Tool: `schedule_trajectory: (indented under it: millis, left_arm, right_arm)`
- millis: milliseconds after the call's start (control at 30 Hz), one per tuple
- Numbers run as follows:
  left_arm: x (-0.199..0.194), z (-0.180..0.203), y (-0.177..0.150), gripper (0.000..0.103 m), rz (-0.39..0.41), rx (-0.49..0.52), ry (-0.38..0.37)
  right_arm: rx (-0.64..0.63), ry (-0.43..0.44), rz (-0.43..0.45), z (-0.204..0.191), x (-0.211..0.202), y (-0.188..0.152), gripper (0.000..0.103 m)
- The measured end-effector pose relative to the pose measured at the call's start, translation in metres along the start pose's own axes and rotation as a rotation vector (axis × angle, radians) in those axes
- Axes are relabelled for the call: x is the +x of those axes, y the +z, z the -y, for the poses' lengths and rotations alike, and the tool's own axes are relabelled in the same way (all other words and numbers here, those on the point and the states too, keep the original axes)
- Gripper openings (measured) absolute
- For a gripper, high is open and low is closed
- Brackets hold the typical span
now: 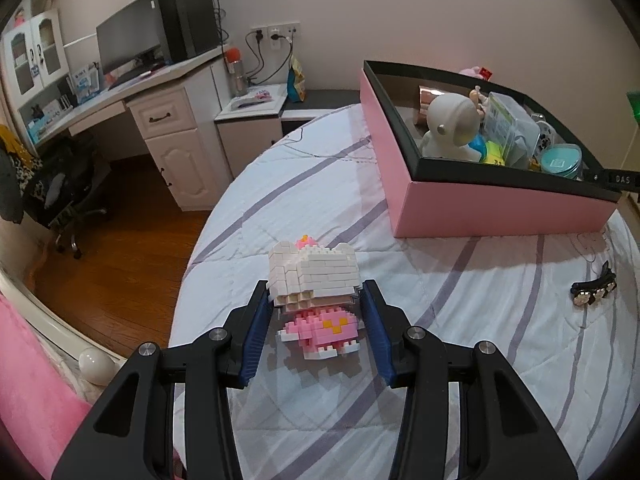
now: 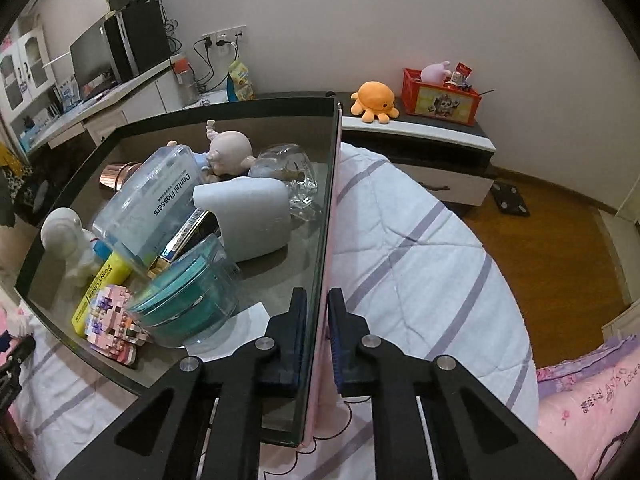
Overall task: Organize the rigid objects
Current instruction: 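Carry the block figure into the pink box and open the left tool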
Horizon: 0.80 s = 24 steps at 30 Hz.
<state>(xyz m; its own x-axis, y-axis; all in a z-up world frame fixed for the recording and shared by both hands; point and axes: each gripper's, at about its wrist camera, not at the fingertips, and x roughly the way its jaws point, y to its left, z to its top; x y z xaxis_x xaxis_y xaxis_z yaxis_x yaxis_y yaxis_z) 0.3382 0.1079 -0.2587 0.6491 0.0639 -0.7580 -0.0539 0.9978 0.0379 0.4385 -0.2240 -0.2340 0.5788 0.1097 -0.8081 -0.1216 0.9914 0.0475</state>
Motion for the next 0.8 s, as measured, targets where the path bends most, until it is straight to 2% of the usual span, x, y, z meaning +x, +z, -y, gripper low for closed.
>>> schedule_trajectory:
  millis: [467,667,800]
  left_arm:
    - [-0.037,0.004,0.013,0.046,0.069,0.016,0.006]
    - [-0.054,0.005,0.042,0.046,0.127,0.043,0.042]
    - [-0.061,0.015,0.071,0.046,0.167,0.072,0.012]
  right_arm:
    - [-0.017,-0.007,-0.008,-0.004,-0.006,0.005,0.010]
    - [-0.023,-0.013,-0.011,-0.004,-0.005,0.006,0.010]
    - [-0.027,-0.013,-0.013,-0.004,-0.004,0.005,0.010]
